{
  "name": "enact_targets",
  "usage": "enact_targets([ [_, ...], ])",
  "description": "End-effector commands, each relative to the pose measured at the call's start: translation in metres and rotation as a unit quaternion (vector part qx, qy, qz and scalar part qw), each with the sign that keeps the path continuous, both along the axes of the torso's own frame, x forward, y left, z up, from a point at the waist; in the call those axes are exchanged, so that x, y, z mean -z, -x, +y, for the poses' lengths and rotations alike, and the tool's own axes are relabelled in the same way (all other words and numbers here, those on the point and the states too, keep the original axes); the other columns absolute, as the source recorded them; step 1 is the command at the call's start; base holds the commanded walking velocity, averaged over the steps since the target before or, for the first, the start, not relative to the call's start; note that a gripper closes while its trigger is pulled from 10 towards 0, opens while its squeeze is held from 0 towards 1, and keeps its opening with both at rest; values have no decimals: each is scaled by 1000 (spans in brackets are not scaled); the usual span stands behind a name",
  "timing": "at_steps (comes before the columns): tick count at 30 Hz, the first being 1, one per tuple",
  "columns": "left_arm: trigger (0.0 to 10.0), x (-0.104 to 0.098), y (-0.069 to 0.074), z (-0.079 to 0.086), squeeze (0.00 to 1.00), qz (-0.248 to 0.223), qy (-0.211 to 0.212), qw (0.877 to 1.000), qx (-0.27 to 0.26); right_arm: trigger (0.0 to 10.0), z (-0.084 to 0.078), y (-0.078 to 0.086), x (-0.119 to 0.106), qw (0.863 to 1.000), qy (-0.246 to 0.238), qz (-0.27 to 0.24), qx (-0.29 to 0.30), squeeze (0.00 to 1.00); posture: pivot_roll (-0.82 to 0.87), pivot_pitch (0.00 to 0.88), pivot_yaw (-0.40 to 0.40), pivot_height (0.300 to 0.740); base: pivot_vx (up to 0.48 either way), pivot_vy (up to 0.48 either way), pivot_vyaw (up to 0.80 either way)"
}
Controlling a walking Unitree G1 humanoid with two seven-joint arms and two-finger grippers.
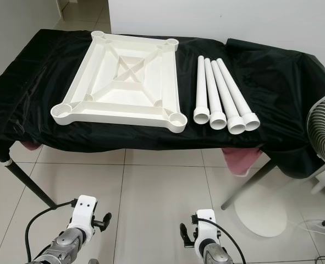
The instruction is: Building children table
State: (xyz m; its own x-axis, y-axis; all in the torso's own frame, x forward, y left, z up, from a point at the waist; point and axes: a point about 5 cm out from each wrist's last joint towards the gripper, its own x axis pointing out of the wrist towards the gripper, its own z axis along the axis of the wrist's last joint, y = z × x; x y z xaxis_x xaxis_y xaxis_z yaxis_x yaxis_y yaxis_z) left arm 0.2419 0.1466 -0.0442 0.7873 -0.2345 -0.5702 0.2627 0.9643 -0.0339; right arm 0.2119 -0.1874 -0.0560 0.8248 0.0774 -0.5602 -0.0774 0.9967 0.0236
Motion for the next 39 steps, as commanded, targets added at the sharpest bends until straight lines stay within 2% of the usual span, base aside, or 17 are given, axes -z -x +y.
enact_targets([
  [1,10000,4,5,-1,0,17,5,1000,16,10000,-4,6,4,1000,3,17,6,0,57,65,-56,740,0,0,0],
  [23,10000,4,5,-3,0,15,2,1000,19,10000,-4,6,4,1000,10,18,5,0,55,66,-60,740,0,0,0],
  [28,10000,1,2,-1,0,3,1,1000,15,10000,-5,4,1,1000,14,3,6,0,51,87,-56,740,0,0,0],
  [29,10000,-5,-4,0,0,-19,25,999,2,10000,-7,0,-4,1000,7,-24,13,0,52,96,-57,740,0,0,0],
  [30,10000,-5,-4,0,0,-19,25,999,2,10000,-7,0,-4,1000,7,-24,13,0,52,96,-57,740,0,0,0],
  [31,10000,-13,-10,0,0,-48,46,998,1,10000,-8,-3,-9,998,0,-54,13,0,54,102,-58,740,0,0,0],
  [32,10000,-13,-10,0,0,-48,46,998,1,10000,-8,-3,-9,998,0,-54,13,0,54,102,-58,740,0,0,0],
  [33,10000,-20,-15,1,0,-77,60,995,5,10000,-9,-5,-15,997,-4,-81,9,0,56,110,-56,740,0,0,0],
  [34,10000,-20,-15,1,0,-77,60,995,5,10000,-9,-5,-15,997,-4,-81,9,0,56,110,-56,740,0,0,0],
  [36,10000,-34,-20,2,0,-128,73,988,34,10000,-10,-6,-26,991,4,-131,-15,0,58,121,-56,740,0,0,0],
  [37,10000,-34,-20,2,0,-128,73,988,34,10000,-10,-6,-26,991,4,-131,-15,0,58,121,-56,740,0,0,0],
  [39,10000,-43,-22,4,0,-156,69,984,56,10000,-12,-7,-34,986,11,-164,-31,0,56,125,-54,740,0,0,0],
])
